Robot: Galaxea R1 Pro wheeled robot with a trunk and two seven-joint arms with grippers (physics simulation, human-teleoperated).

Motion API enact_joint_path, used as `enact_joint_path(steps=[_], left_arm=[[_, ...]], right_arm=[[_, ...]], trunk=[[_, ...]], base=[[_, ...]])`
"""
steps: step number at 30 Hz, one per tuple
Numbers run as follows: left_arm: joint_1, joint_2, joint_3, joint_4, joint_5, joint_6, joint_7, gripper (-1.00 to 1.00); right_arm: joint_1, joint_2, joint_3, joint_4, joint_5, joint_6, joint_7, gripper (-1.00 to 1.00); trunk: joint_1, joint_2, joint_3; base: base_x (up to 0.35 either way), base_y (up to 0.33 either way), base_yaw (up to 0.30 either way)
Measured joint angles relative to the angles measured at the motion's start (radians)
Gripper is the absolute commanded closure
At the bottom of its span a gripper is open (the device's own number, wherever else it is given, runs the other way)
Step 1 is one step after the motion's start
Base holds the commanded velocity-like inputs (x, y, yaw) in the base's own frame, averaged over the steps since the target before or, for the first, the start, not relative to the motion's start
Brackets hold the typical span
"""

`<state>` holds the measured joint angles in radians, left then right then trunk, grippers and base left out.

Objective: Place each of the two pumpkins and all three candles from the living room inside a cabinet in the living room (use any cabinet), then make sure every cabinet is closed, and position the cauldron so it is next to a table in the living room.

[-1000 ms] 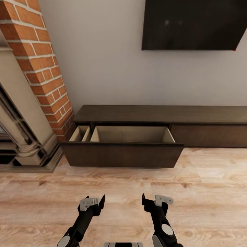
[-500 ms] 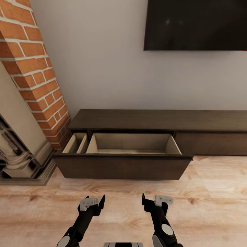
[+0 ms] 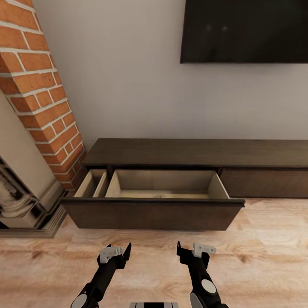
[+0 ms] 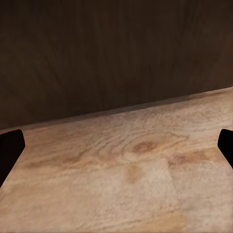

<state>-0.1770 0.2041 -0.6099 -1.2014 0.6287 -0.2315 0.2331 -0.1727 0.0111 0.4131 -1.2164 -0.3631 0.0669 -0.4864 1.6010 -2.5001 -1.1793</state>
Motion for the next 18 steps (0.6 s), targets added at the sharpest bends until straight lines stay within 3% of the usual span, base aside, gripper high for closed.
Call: enact_joint_path(steps=[9, 18], left_arm=[[0.000, 0.000, -0.001, 0.001, 0.000, 0.000, -0.002, -1.00], [0.000, 0.000, 0.000, -0.004, 0.000, -0.001, 0.004, -1.00]], right_arm=[[0.000, 0.000, 0.000, 0.000, 0.000, -0.001, 0.000, -1.00], [0.000, 0.000, -0.001, 0.000, 0.000, 0.000, 0.000, -1.00]], trunk=[[0.000, 0.000, 0.000], [0.000, 0.000, 0.000]], base=[[0.220, 0.000, 0.000], [0.043, 0.000, 0.000]])
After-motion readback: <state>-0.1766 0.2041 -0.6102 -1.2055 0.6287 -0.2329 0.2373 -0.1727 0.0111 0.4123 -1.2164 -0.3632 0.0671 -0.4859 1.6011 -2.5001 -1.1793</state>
